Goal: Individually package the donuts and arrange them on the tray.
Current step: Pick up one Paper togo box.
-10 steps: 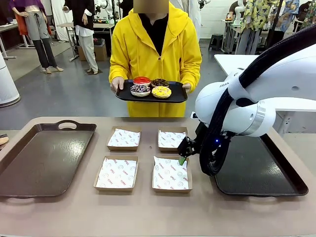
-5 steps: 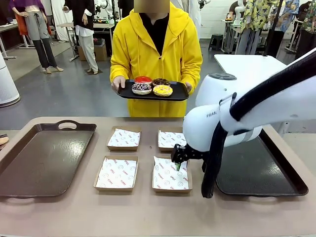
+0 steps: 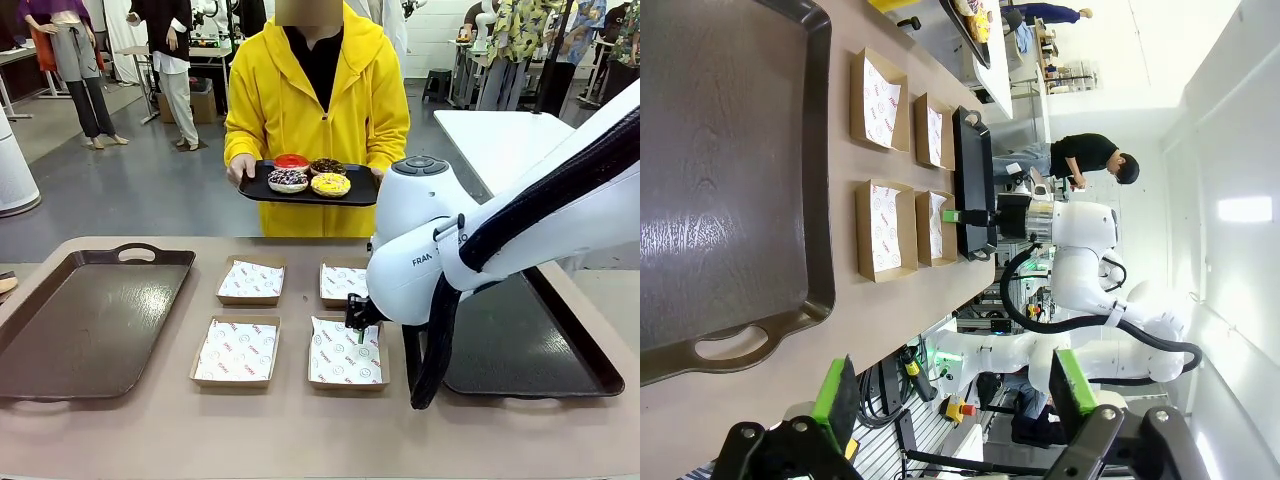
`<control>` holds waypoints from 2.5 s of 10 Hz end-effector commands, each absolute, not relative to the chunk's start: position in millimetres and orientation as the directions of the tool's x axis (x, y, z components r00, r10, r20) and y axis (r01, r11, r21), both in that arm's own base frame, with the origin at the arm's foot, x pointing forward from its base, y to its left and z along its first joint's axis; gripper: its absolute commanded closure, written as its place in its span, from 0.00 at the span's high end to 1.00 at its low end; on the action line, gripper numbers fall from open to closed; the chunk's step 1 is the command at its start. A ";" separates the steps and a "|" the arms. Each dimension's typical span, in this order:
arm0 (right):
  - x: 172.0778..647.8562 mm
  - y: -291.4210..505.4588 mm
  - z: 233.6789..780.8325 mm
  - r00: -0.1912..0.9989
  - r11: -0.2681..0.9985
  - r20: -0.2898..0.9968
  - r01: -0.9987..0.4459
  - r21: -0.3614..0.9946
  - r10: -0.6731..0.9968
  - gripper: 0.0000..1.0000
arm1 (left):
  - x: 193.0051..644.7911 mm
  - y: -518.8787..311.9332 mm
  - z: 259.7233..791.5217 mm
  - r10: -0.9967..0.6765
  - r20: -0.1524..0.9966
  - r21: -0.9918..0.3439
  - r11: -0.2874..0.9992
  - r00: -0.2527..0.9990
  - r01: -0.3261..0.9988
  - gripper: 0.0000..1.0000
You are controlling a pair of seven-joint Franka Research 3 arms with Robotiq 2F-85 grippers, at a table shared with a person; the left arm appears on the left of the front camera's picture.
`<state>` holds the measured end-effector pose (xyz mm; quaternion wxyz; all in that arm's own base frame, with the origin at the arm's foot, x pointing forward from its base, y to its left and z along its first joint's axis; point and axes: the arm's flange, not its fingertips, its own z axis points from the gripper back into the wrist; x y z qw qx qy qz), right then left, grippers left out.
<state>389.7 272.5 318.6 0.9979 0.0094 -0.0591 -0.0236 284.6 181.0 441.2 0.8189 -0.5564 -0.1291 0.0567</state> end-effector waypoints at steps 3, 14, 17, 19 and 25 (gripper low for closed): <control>395.0 279.5 313.1 0.988 0.997 0.134 0.074 0.018 -0.076 0.00 | 283.7 182.3 442.2 0.238 0.160 -0.931 0.360 0.958 0.066 1.00; 380.2 285.0 411.2 0.996 0.998 0.081 -0.046 0.033 0.043 0.00 | 283.7 182.3 442.2 0.238 0.160 -0.931 0.360 0.958 0.066 1.00; 435.6 300.2 479.8 1.000 1.000 0.025 -0.006 -0.007 0.006 0.00 | 283.7 182.3 442.2 0.238 0.160 -0.931 0.360 0.958 0.066 1.00; 479.5 308.4 501.5 1.000 1.000 -0.017 -0.018 -0.002 0.018 0.00 | 283.7 182.3 442.2 0.238 0.160 -0.931 0.360 0.958 0.066 1.00; 561.2 303.0 528.5 1.000 1.000 0.022 -0.012 0.011 0.012 0.00 | 283.7 182.3 442.2 0.238 0.160 -0.931 0.360 0.958 0.066 1.00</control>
